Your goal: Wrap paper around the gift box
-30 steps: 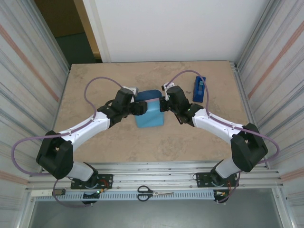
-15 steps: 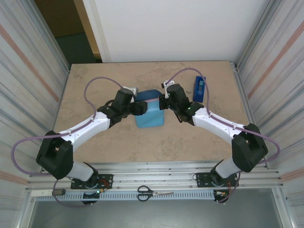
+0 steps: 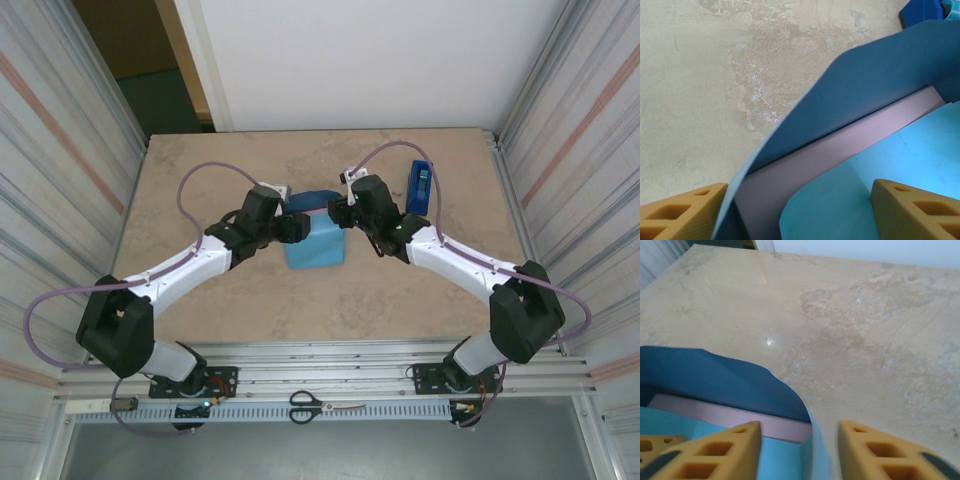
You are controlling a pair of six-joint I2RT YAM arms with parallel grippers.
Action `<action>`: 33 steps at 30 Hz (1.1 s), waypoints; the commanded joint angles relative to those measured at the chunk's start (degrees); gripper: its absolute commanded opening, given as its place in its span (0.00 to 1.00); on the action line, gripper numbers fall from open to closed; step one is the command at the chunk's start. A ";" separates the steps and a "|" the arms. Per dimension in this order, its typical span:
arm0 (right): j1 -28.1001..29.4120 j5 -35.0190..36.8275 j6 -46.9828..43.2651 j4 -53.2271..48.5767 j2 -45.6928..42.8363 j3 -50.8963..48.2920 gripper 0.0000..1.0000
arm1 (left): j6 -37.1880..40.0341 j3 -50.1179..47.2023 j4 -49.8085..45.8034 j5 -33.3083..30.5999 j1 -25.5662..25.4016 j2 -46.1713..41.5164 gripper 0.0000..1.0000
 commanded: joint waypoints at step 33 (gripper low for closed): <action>-0.06 -2.82 8.20 -0.15 3.38 -6.99 0.62 | -1.68 3.95 -11.56 -13.01 -4.80 -7.35 0.65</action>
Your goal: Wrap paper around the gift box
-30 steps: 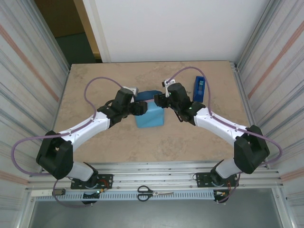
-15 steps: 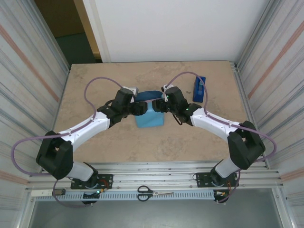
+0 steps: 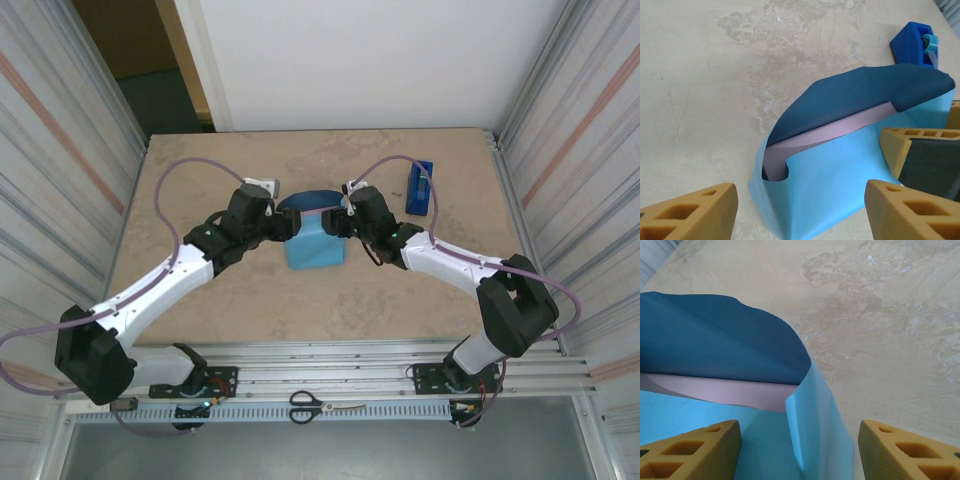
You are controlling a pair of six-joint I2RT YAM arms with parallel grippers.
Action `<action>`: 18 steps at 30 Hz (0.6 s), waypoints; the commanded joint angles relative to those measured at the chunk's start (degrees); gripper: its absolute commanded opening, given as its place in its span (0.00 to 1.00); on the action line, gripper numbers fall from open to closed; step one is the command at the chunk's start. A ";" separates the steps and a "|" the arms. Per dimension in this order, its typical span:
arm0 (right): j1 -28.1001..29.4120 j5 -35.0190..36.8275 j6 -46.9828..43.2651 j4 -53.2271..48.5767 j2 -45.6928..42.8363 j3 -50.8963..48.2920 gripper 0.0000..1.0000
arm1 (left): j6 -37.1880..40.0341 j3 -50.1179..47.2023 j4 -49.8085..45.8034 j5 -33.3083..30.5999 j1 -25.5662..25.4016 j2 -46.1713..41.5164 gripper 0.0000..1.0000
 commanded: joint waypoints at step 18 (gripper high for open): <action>0.16 -0.29 0.42 -6.54 -0.25 -1.82 0.60 | -1.29 -2.83 5.26 -15.13 -3.18 6.43 0.38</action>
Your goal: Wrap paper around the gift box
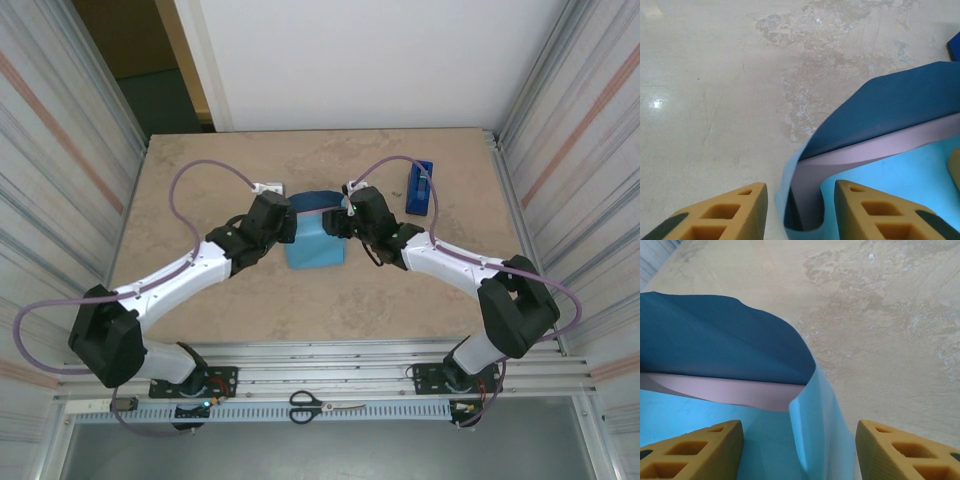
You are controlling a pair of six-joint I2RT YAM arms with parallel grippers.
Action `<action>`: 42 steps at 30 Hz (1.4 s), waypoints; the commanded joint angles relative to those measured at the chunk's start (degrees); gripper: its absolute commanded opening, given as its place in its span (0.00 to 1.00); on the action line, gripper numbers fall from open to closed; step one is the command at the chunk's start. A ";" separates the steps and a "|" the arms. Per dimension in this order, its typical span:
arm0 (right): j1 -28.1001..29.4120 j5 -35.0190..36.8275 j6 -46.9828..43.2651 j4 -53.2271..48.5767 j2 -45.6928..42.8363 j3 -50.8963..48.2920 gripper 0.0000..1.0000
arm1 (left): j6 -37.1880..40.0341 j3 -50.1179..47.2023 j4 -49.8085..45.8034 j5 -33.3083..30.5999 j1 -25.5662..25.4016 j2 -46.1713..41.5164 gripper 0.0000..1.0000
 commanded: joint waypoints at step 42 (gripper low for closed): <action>1.52 0.70 1.93 -8.62 0.97 0.15 0.60 | -0.39 1.13 1.14 -8.62 -2.67 1.21 0.00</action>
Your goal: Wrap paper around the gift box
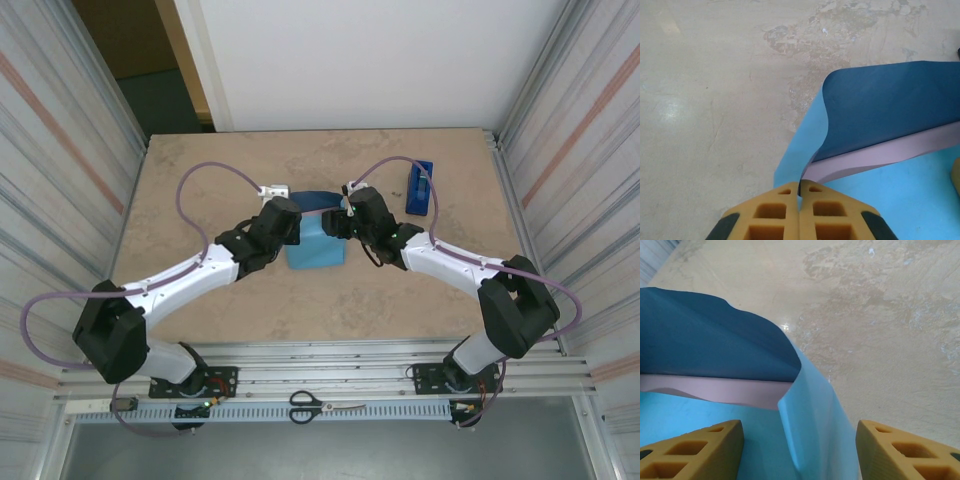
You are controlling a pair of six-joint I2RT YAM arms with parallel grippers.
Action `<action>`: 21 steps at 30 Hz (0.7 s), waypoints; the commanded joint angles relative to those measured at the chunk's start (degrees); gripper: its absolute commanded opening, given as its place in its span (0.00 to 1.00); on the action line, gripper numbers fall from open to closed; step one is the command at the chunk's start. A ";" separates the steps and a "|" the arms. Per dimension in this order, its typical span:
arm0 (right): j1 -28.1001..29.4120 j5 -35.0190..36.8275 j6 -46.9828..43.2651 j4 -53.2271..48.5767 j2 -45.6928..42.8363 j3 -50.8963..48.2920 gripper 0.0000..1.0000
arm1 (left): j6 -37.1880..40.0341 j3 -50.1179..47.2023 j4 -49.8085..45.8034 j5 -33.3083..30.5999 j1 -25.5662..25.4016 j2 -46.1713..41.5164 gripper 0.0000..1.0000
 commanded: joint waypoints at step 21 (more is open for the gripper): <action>1.51 1.16 1.11 -8.64 0.79 0.92 0.61 | 5.62 5.22 -3.18 -1.23 2.44 -0.53 0.03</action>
